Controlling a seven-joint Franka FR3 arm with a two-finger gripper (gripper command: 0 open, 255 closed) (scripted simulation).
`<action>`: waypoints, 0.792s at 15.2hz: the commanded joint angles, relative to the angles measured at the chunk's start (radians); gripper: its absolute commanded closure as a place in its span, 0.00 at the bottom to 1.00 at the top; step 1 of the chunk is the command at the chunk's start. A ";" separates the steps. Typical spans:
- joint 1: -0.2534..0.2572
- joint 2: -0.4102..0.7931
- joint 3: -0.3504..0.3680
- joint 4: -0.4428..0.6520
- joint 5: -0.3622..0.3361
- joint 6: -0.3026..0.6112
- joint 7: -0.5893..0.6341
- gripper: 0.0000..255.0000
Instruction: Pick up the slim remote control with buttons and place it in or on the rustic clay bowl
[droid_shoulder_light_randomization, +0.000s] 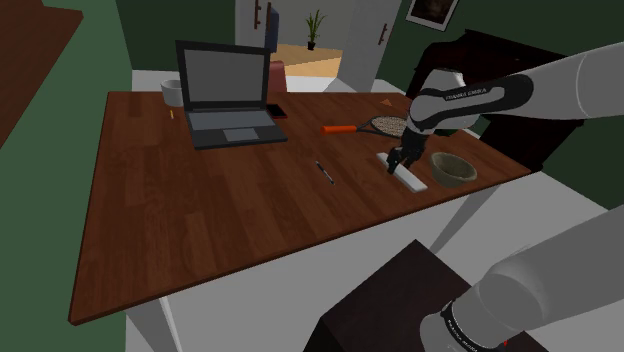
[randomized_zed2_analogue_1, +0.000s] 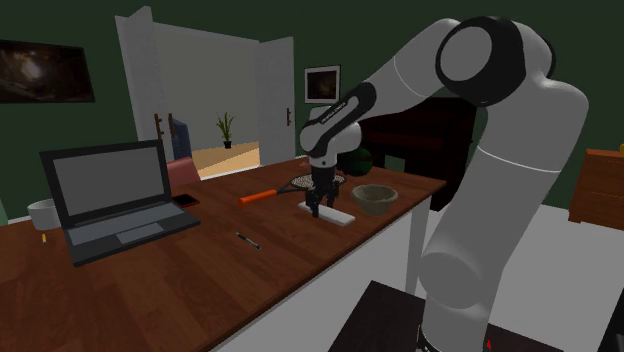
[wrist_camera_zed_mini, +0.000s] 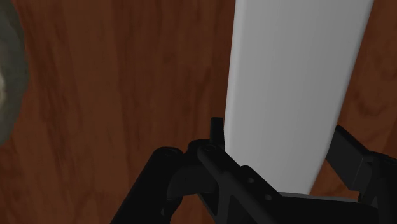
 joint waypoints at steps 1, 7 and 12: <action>-0.001 -0.015 0.000 0.015 -0.002 -0.030 -0.001 1.00; -0.001 -0.049 0.006 0.067 -0.006 -0.115 0.003 1.00; -0.001 -0.070 0.010 0.115 -0.007 -0.185 0.004 1.00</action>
